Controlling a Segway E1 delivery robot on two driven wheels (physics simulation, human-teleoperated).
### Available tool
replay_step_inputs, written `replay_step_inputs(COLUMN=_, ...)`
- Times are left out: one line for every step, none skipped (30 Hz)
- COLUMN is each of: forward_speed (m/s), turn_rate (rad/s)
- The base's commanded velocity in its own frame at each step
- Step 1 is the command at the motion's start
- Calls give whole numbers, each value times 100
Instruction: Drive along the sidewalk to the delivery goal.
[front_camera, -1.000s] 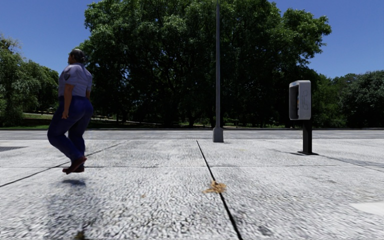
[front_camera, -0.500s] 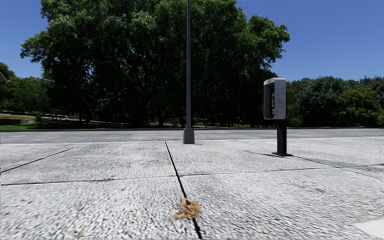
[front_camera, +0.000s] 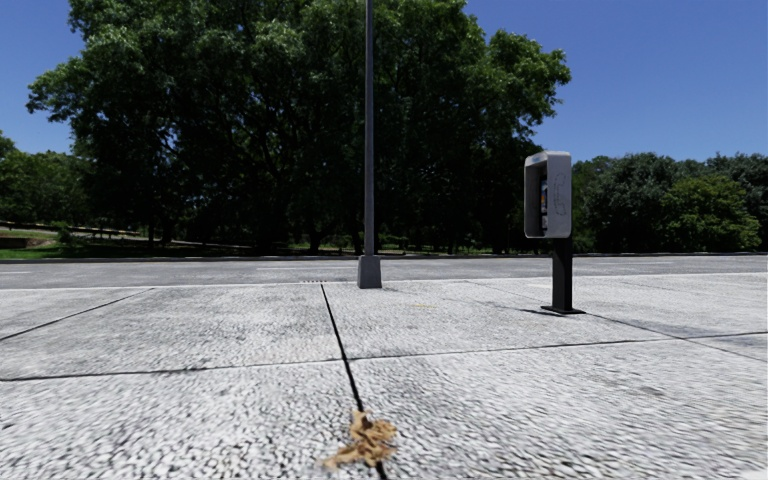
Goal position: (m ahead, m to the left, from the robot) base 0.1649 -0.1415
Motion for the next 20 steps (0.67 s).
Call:
replay_step_inputs(forward_speed=0, turn_rate=0)
replay_step_inputs(forward_speed=0, turn_rate=0)
replay_step_inputs(forward_speed=0, turn_rate=0)
replay_step_inputs(forward_speed=0, turn_rate=0)
replay_step_inputs(forward_speed=0, turn_rate=0)
replay_step_inputs(forward_speed=0, turn_rate=0)
replay_step_inputs(forward_speed=0, turn_rate=0)
replay_step_inputs(forward_speed=0, turn_rate=0)
replay_step_inputs(forward_speed=0, turn_rate=0)
replay_step_inputs(forward_speed=0, turn_rate=0)
replay_step_inputs(forward_speed=0, turn_rate=0)
replay_step_inputs(forward_speed=0, turn_rate=0)
replay_step_inputs(forward_speed=0, turn_rate=0)
replay_step_inputs(forward_speed=0, turn_rate=0)
replay_step_inputs(forward_speed=0, turn_rate=0)
replay_step_inputs(forward_speed=0, turn_rate=0)
replay_step_inputs(forward_speed=0, turn_rate=0)
replay_step_inputs(forward_speed=0, turn_rate=0)
replay_step_inputs(forward_speed=0, turn_rate=0)
replay_step_inputs(forward_speed=0, turn_rate=0)
